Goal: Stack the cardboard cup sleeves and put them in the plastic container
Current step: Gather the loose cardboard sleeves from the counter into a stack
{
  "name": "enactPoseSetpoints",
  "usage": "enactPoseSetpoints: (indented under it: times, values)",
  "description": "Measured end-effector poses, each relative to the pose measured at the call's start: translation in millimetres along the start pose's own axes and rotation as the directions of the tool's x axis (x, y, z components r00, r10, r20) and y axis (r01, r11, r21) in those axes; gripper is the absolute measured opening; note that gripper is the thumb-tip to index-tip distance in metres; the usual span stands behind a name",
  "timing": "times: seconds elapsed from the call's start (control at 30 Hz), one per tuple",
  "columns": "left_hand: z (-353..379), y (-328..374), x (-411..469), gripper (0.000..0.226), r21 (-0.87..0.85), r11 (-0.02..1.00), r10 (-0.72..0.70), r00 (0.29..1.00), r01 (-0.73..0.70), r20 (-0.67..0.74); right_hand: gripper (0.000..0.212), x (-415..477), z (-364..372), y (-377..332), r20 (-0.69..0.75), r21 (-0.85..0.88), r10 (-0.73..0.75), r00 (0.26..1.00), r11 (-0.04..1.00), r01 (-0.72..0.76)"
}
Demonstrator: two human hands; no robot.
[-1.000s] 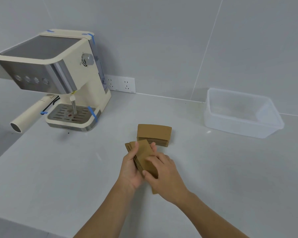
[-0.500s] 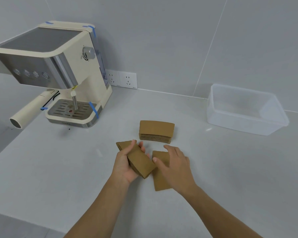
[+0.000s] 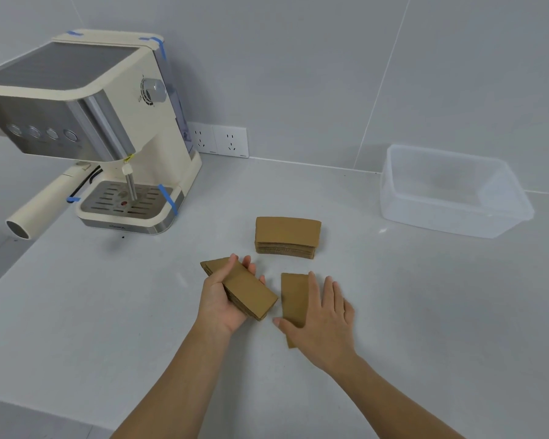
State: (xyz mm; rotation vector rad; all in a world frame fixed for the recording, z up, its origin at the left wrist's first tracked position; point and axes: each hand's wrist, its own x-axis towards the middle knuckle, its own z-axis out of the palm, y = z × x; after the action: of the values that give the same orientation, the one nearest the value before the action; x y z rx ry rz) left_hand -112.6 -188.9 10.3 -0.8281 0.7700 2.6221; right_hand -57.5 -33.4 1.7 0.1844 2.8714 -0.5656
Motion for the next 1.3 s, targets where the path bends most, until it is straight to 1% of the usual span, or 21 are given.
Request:
enactPoseSetpoints:
  times: [0.17,0.37,0.47,0.6,0.73,0.8,0.9,0.97,1.0,1.1,1.2,1.3]
  values:
    - [-3,3,0,0.048,-0.001,1.0,0.018,1.0,-0.018,-0.02,0.098,-2,5,3,0.024,-0.051,-0.028,0.999,0.998,0.029]
    - [-5,1,1,0.05,0.003,1.0,0.005,1.0,-0.005,-0.021,0.089,-5,4,4,-0.021,0.074,-0.06,0.998,0.995,0.061]
    - [-3,0,2,0.05,0.004,1.0,-0.007,1.0,0.007,-0.009,0.082,-5,-1,5,-0.034,0.097,-0.054,0.998,0.994,0.057]
    - [1,-4,2,0.052,0.016,1.0,-0.023,1.0,0.023,0.003,0.073,-4,-10,5,-0.003,0.124,-0.048,0.999,0.991,0.048]
    - [4,-5,1,0.052,0.029,0.999,-0.045,0.998,0.044,0.054,0.062,-3,-22,5,0.014,0.16,-0.034,0.999,0.987,0.031]
    - [6,-5,-1,0.049,0.042,0.998,-0.053,0.995,0.05,0.079,0.056,0,-32,4,0.028,0.227,-0.033,0.999,0.974,0.026]
    - [9,-7,-2,0.037,0.064,0.995,-0.077,0.99,0.071,0.114,0.052,2,-53,-1,0.042,0.417,-0.014,0.999,0.909,-0.005]
    - [11,-11,-3,0.029,0.074,0.994,-0.09,0.987,0.08,0.136,0.05,2,-63,-7,0.007,0.508,-0.027,1.0,0.861,0.02]
    - [12,-12,-5,0.029,0.075,0.994,-0.091,0.985,0.081,0.148,0.05,2,-67,-11,-0.021,0.537,-0.037,0.999,0.842,0.042]
    - [15,-15,-8,0.039,0.103,0.993,-0.082,0.982,0.065,0.172,0.044,1,-69,-21,-0.097,0.573,-0.066,0.993,0.812,0.11]
    - [18,-17,-14,0.051,0.187,0.979,-0.12,0.97,0.081,0.21,0.039,-1,-64,-30,-0.157,0.595,-0.093,0.983,0.786,0.17]
    - [21,-18,-18,0.061,0.213,0.971,-0.163,0.958,0.113,0.237,0.037,-4,-55,-37,-0.192,0.576,-0.107,0.976,0.793,0.2]
